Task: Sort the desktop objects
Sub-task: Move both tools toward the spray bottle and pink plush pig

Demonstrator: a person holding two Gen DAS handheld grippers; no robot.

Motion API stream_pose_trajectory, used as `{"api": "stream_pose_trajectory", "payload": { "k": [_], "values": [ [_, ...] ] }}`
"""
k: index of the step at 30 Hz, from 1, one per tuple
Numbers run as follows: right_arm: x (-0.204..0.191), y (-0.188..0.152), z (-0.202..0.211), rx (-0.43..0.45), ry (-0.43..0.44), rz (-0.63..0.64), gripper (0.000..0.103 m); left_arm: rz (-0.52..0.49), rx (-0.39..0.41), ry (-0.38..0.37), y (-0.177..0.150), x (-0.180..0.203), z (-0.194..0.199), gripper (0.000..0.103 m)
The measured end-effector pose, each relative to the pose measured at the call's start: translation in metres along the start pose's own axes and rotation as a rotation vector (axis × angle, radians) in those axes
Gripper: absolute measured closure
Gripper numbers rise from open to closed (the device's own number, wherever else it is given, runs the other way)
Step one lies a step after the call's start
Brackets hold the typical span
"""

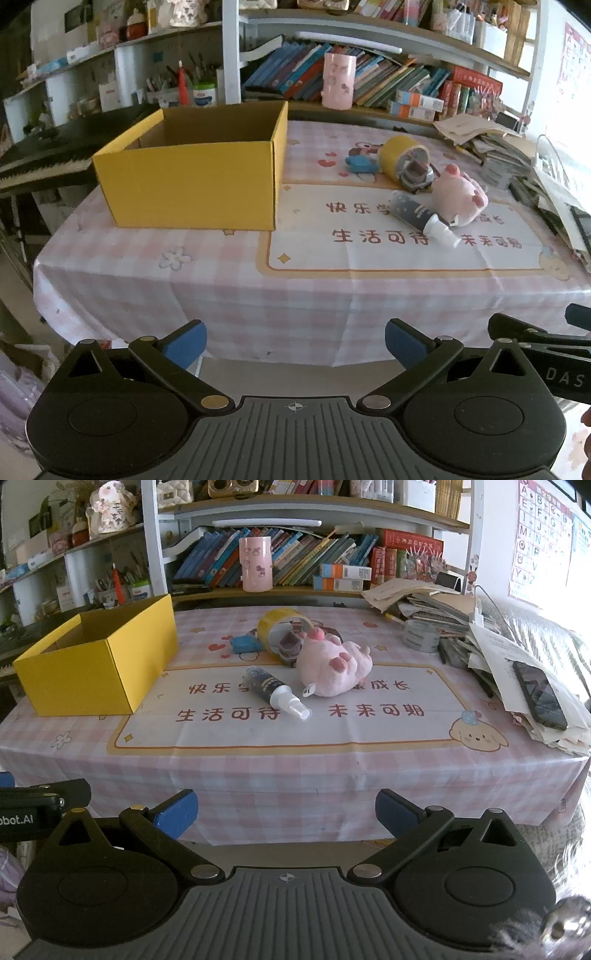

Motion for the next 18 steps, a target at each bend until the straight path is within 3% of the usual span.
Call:
{"api": "stream_pose_trajectory", "payload": {
  "k": [18],
  "values": [
    [-0.0075,0.003,0.0004,0.002,0.0,0.018,0.0,-0.003,0.0,0.0,0.0006,-0.0005,-0.0005,0.0]
  ]
}}
Point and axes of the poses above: each gripper's, at about its wrist camera, not at the fingertips, and z roughly against the way its jaws point, x to its right, y to its top, the point moved 6 cm from there along -z, roughly the way its jaws point, and after that the axes turned 13 degrees about y, right-handed, at the moved point
